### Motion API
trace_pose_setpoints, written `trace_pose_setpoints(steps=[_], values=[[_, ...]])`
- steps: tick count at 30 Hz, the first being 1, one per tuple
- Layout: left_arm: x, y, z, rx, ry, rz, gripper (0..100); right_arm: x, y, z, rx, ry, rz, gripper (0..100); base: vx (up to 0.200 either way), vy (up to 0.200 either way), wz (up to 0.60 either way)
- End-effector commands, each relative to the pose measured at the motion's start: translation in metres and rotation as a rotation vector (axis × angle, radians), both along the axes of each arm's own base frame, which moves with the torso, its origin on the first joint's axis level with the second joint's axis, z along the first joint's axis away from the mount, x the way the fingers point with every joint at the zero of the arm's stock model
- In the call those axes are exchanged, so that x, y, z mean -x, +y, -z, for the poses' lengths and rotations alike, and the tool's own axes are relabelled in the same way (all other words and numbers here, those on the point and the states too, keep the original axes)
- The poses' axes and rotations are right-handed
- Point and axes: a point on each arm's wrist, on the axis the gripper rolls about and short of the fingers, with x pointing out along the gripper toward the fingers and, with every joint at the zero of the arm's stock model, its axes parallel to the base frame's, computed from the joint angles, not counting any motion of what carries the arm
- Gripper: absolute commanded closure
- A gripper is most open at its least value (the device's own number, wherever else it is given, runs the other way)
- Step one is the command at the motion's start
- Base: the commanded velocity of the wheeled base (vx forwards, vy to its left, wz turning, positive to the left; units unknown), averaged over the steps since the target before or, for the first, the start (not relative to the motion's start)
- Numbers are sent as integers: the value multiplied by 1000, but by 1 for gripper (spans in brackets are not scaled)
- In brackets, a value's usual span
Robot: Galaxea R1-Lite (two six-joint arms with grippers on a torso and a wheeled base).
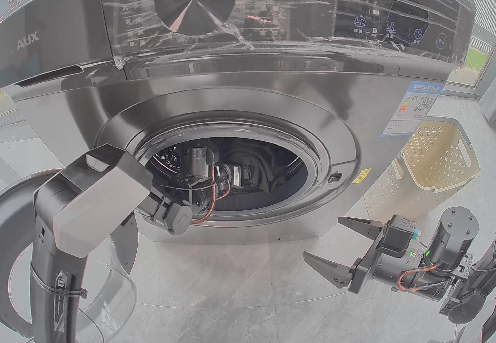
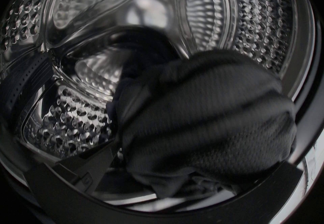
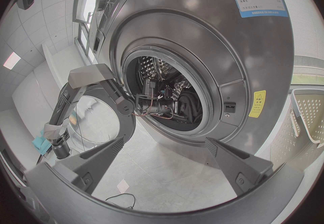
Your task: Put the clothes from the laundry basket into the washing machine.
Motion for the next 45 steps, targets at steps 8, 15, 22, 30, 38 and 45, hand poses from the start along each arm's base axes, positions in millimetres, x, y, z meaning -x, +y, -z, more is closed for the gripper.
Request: trace_pose_setpoints(steps=[8,15,22,30,38,45], values=[[48,-5,-21,-28,69,132,0,0,0,0,-1,-1,-1,0,0,0,0],[58,-2,-17,-42,94,208,0,0,0,0,-1,-1,-1,0,0,0,0],[56,-15,-6,-13,46,271,0,0,0,0,-1,-1,-1,0,0,0,0],[18,-29,24,15,-42,214,100,0,1,1,1,2,-2,0,0,0,0],[-25,-20,12,96,-179,0,100,-1,2,3,9,10,-4,0,0,0,0],[-49,0,0,144,-229,-131,100,-2,2,6,16,18,-4,0,0,0,0]])
